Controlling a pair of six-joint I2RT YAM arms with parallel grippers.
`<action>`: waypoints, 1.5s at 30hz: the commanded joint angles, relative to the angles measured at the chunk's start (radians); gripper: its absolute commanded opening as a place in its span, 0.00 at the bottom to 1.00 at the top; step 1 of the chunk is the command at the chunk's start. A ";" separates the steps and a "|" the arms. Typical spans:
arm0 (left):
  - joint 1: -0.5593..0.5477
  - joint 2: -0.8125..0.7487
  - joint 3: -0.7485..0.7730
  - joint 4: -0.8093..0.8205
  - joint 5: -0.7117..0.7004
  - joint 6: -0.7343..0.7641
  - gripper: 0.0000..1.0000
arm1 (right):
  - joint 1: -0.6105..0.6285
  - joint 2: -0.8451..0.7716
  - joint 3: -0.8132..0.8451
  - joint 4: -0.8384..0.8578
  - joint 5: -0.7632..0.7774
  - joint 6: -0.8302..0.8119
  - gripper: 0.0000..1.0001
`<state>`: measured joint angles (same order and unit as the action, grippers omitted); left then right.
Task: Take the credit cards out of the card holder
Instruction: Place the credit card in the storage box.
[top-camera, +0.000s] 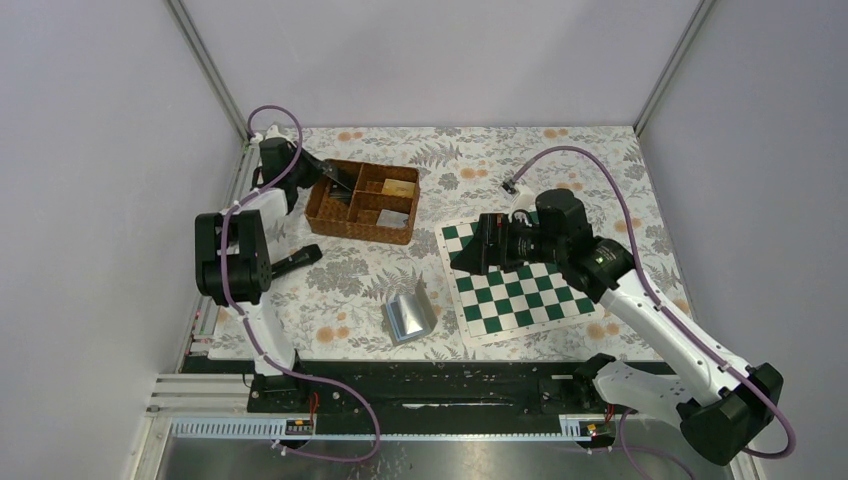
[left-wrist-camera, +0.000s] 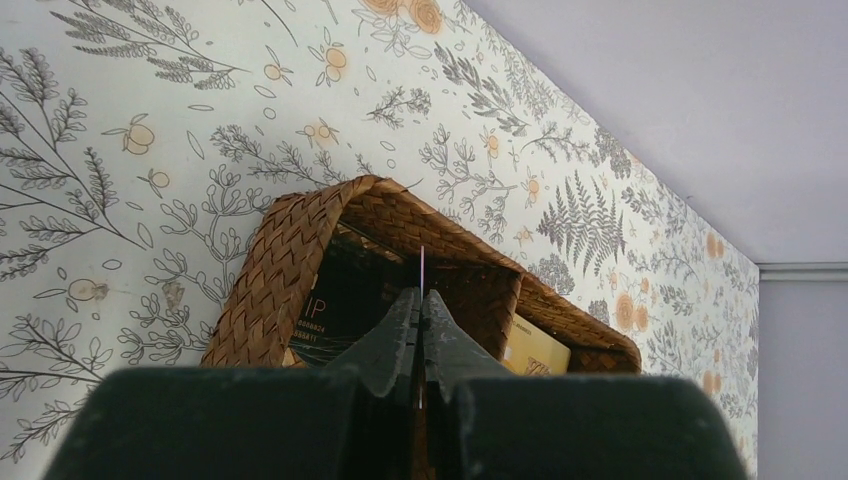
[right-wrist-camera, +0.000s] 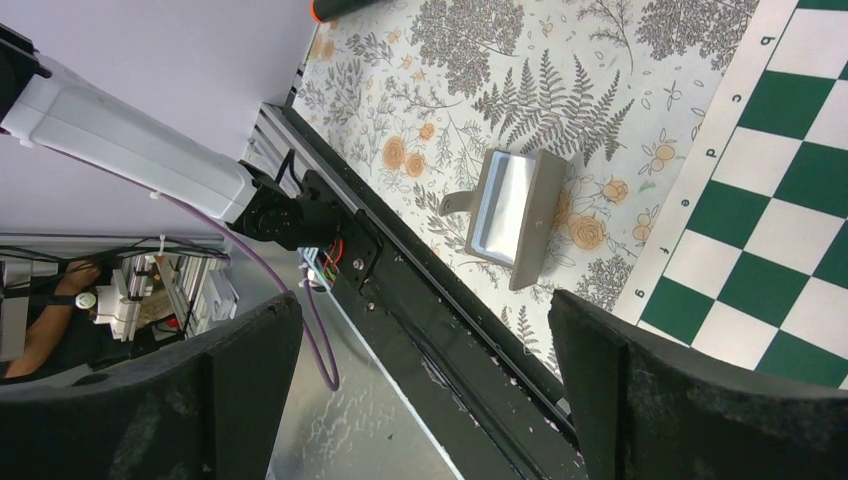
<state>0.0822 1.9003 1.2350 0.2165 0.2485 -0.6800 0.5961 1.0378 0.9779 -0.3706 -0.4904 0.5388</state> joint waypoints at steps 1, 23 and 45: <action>0.002 0.033 0.058 0.079 0.050 0.008 0.00 | -0.012 0.015 0.057 0.011 -0.003 -0.019 0.99; -0.018 0.097 0.063 0.067 0.010 0.021 0.15 | -0.024 0.030 0.103 0.011 -0.020 -0.023 1.00; -0.055 -0.224 0.180 -0.407 -0.037 0.037 0.26 | -0.027 -0.005 0.050 -0.015 0.048 0.021 0.98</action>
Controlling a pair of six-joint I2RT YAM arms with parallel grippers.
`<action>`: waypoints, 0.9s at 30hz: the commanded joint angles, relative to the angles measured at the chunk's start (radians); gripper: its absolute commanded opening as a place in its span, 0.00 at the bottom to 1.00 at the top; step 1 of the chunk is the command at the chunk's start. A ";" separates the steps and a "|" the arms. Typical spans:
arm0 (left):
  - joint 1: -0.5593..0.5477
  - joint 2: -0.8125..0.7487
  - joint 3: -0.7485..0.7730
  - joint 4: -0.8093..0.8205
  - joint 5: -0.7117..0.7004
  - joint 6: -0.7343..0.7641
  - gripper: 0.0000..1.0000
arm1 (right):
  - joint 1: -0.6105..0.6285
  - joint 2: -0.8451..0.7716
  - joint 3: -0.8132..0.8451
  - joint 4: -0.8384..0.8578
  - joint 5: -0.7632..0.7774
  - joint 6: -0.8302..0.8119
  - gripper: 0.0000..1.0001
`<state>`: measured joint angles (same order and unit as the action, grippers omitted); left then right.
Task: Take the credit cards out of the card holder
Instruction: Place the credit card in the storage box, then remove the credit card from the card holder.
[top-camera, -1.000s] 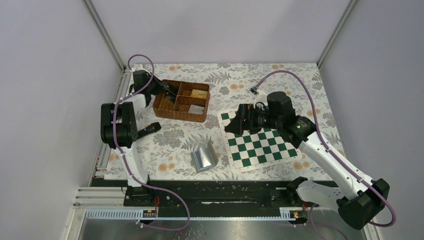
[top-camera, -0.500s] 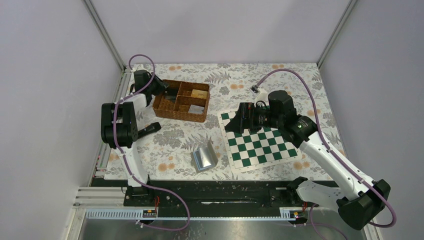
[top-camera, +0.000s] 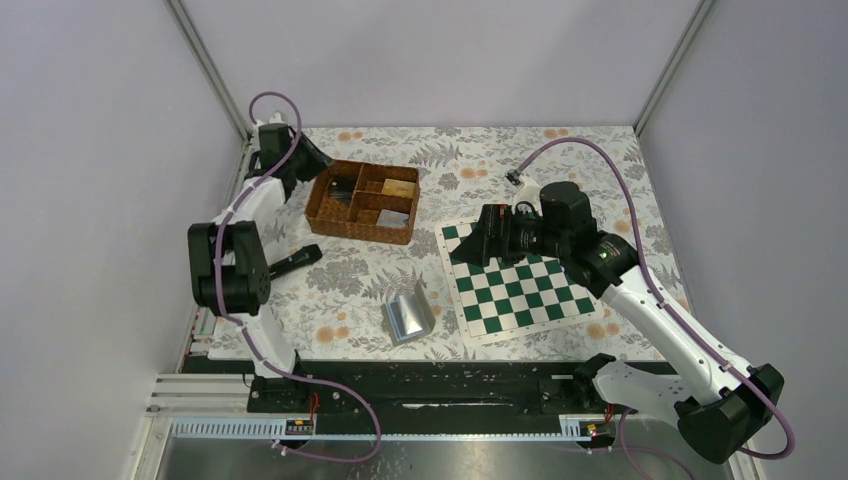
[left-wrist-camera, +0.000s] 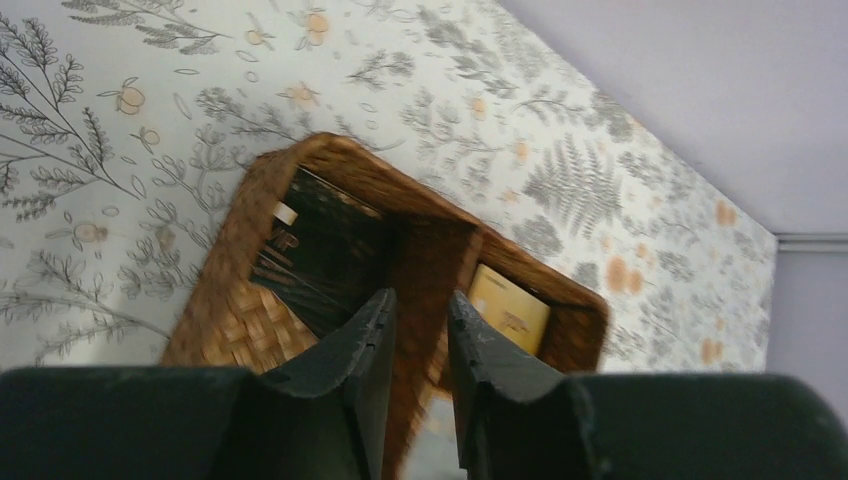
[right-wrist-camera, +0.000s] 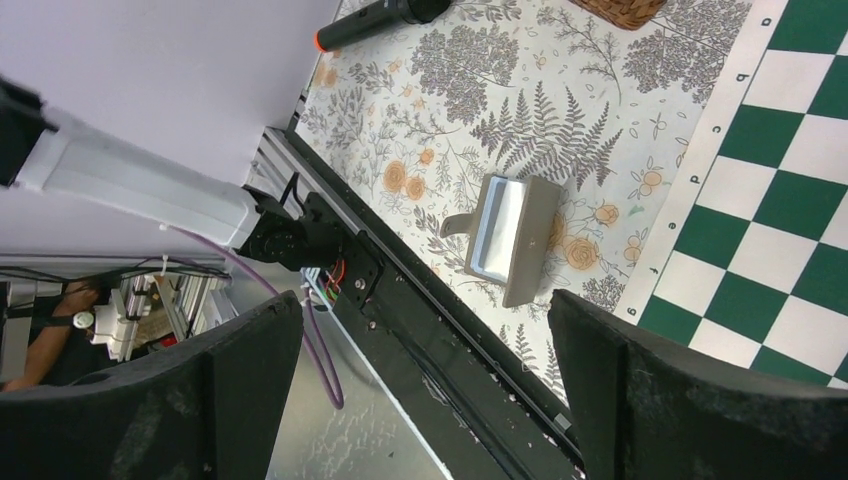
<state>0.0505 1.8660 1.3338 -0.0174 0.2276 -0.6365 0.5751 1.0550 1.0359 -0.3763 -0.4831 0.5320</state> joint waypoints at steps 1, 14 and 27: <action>-0.032 -0.224 0.063 -0.204 -0.003 -0.016 0.26 | -0.005 -0.025 -0.018 -0.006 0.046 0.043 0.97; -0.391 -0.877 -0.575 -0.327 0.106 -0.069 0.27 | 0.315 0.068 -0.152 0.211 0.242 0.188 0.50; -0.436 -0.931 -1.023 0.164 0.398 -0.253 0.28 | 0.480 0.398 -0.099 0.410 0.320 0.229 0.38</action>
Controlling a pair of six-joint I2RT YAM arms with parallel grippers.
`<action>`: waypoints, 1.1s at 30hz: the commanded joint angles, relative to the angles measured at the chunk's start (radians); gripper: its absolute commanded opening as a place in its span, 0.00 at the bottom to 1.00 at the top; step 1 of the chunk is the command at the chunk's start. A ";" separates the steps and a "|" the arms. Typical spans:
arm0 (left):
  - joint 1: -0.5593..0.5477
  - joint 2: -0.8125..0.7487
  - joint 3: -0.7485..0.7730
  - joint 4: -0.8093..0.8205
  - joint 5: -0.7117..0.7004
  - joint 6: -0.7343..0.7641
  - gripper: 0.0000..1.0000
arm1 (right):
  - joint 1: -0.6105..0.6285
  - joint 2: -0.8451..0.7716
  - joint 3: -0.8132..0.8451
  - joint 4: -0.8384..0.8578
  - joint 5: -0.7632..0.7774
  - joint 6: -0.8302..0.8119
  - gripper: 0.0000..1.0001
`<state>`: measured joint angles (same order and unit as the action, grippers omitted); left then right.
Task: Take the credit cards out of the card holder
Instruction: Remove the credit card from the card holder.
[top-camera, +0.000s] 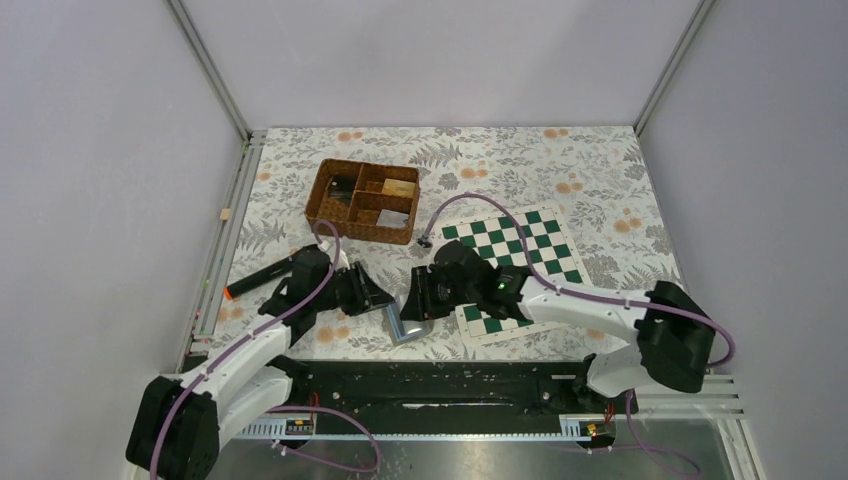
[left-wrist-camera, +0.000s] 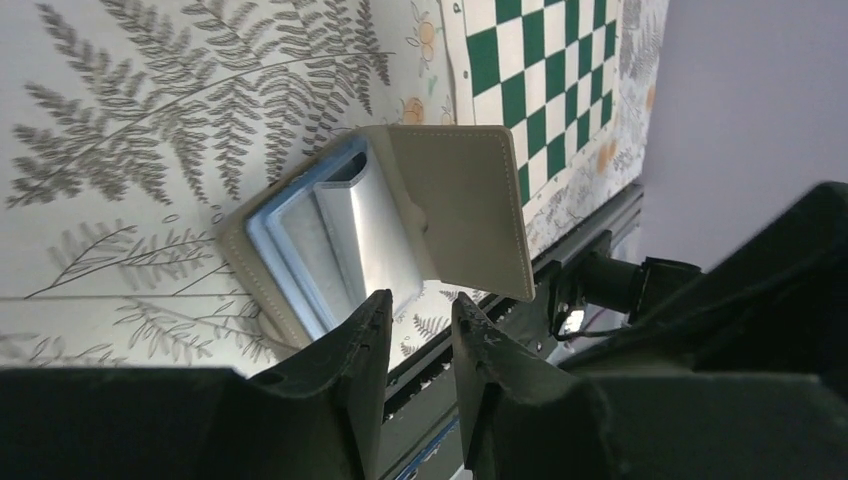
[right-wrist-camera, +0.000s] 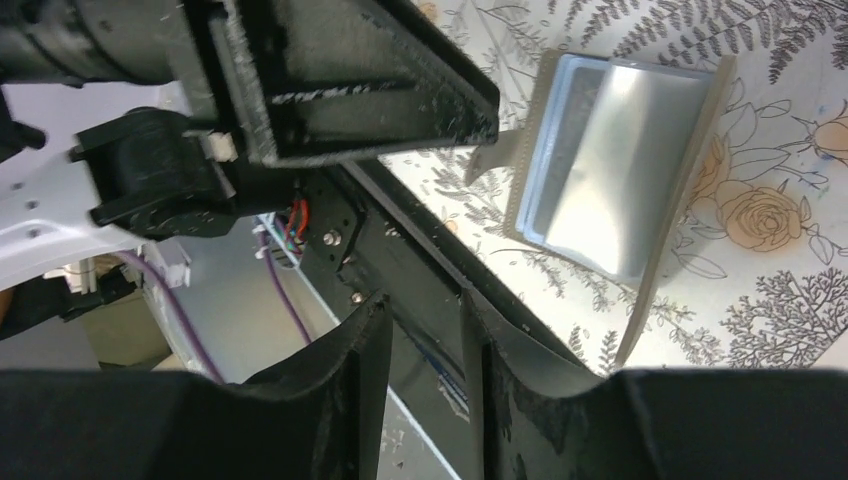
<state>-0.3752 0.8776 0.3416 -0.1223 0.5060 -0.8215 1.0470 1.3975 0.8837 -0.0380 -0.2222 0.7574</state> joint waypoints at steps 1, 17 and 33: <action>-0.014 0.082 -0.034 0.282 0.123 -0.067 0.28 | 0.007 0.076 0.058 0.058 0.081 -0.005 0.38; -0.044 0.033 -0.079 0.023 -0.117 -0.017 0.18 | 0.009 0.245 0.101 -0.078 0.297 -0.138 0.75; -0.053 -0.038 -0.099 0.037 -0.116 -0.065 0.16 | 0.049 0.320 0.122 -0.125 0.415 -0.144 0.70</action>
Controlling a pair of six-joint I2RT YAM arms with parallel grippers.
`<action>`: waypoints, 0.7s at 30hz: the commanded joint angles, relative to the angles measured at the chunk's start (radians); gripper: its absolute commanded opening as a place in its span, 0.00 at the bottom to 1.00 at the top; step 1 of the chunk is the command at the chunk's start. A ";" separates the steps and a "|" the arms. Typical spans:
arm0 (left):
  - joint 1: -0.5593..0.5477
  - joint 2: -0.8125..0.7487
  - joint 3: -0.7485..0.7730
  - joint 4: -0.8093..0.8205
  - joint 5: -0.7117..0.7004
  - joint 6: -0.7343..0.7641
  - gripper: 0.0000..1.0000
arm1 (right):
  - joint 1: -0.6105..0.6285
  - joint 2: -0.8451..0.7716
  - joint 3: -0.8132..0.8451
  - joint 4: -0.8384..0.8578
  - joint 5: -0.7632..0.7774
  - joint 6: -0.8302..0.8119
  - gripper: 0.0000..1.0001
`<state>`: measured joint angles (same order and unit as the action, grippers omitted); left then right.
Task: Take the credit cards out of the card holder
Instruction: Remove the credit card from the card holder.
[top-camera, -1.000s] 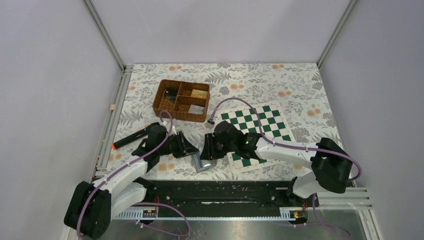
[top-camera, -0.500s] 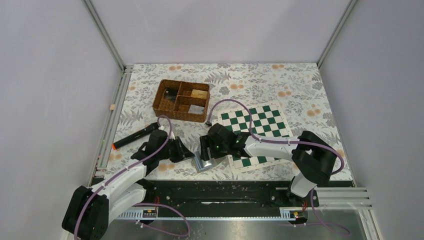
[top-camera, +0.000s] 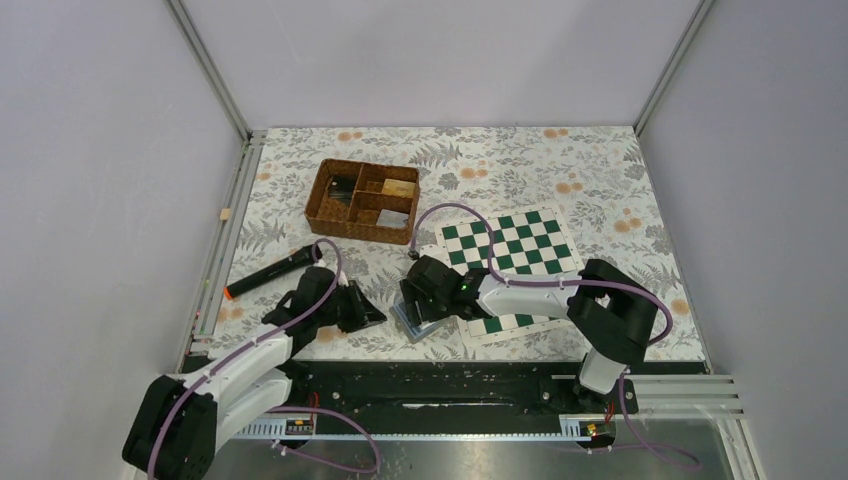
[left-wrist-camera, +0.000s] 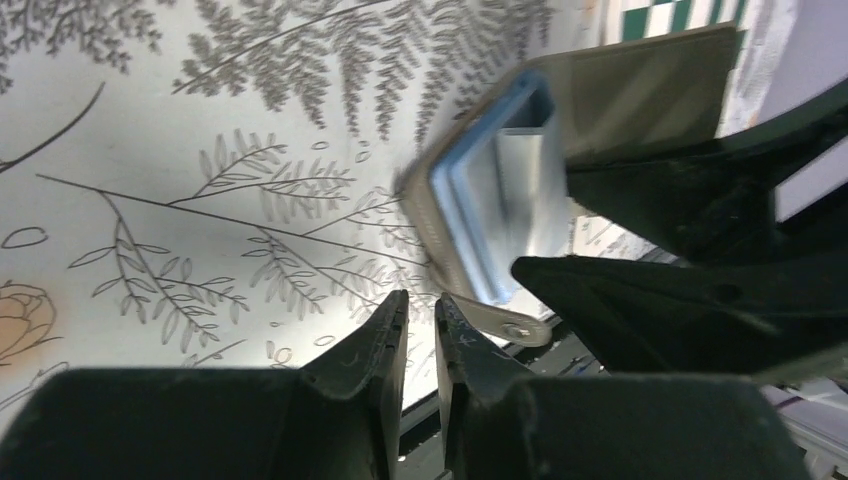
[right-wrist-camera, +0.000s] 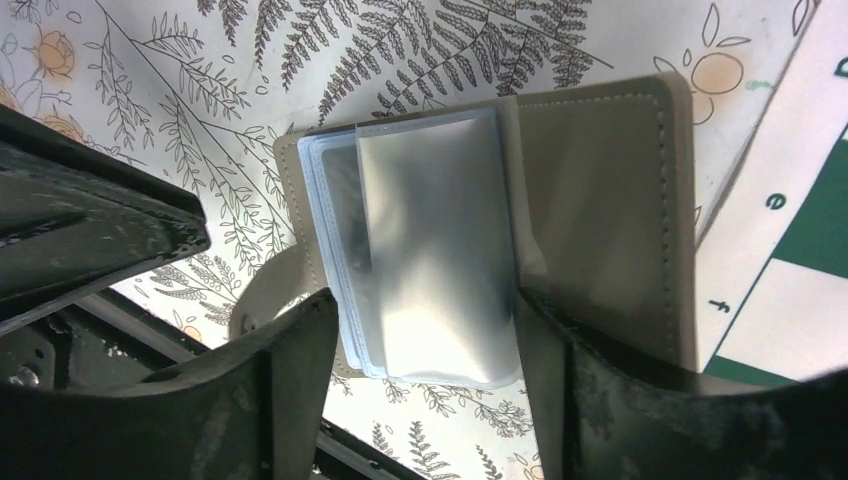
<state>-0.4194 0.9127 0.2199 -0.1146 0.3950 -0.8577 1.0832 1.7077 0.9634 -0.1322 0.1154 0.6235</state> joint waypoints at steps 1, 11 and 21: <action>-0.012 -0.089 0.027 0.031 0.003 -0.033 0.17 | 0.012 0.010 0.040 -0.028 0.078 -0.006 0.66; -0.057 -0.183 0.074 0.024 0.015 -0.111 0.18 | 0.013 0.021 0.015 0.029 0.051 0.050 0.32; -0.207 -0.110 0.136 0.106 -0.063 -0.179 0.19 | 0.012 -0.022 -0.057 0.149 0.019 0.156 0.16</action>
<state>-0.5533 0.7719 0.2878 -0.0803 0.3923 -1.0042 1.0874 1.7195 0.9371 -0.0608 0.1371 0.7109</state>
